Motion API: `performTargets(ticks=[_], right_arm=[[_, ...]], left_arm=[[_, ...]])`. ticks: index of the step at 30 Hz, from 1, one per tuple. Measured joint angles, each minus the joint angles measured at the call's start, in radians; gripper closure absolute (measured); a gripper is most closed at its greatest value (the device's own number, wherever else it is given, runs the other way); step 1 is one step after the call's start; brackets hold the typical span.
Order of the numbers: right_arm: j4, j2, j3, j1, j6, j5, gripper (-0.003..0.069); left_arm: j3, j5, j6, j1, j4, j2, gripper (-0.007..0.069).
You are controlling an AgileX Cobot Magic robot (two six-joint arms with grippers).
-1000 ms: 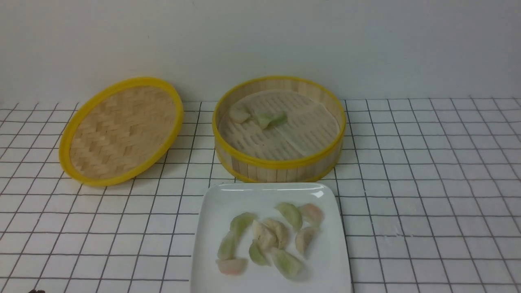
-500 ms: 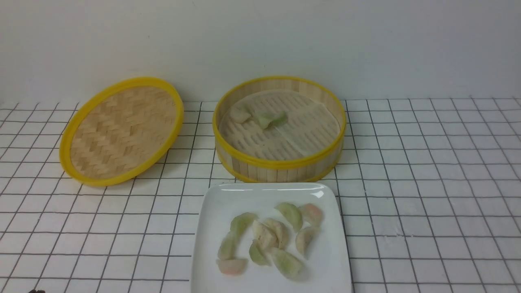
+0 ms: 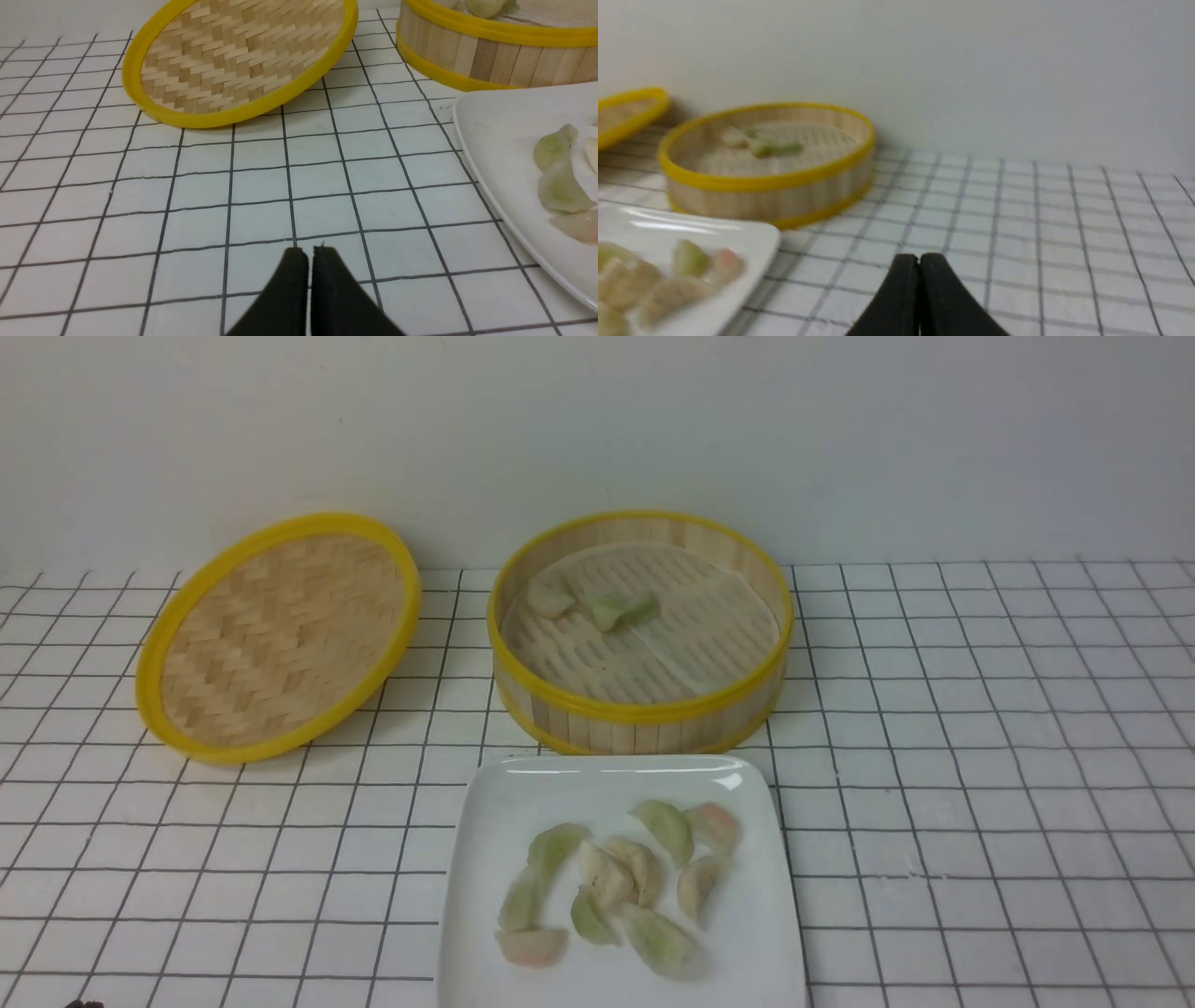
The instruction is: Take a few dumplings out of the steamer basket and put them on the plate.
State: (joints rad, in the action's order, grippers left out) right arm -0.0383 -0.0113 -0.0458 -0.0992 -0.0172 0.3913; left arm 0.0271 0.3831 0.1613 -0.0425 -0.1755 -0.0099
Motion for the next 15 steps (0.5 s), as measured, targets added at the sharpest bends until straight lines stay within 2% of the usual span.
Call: performTargets(ticks=[2,5,15], right_arm=[[0.005,0.0,0.055,0.082,0.0,0.016,0.0673],[0.007,0.0,0.065,0.143,0.001,0.012,0.0673],[0.005,0.0,0.065,0.159,0.001,0.007,0.0673]], left_arm=[[0.0,0.0,0.0,0.0,0.0,0.0,0.0631],[0.0,0.0,0.0,0.0,0.0,0.0,0.0631],[0.0,0.0,0.0,0.0,0.0,0.0,0.0631]])
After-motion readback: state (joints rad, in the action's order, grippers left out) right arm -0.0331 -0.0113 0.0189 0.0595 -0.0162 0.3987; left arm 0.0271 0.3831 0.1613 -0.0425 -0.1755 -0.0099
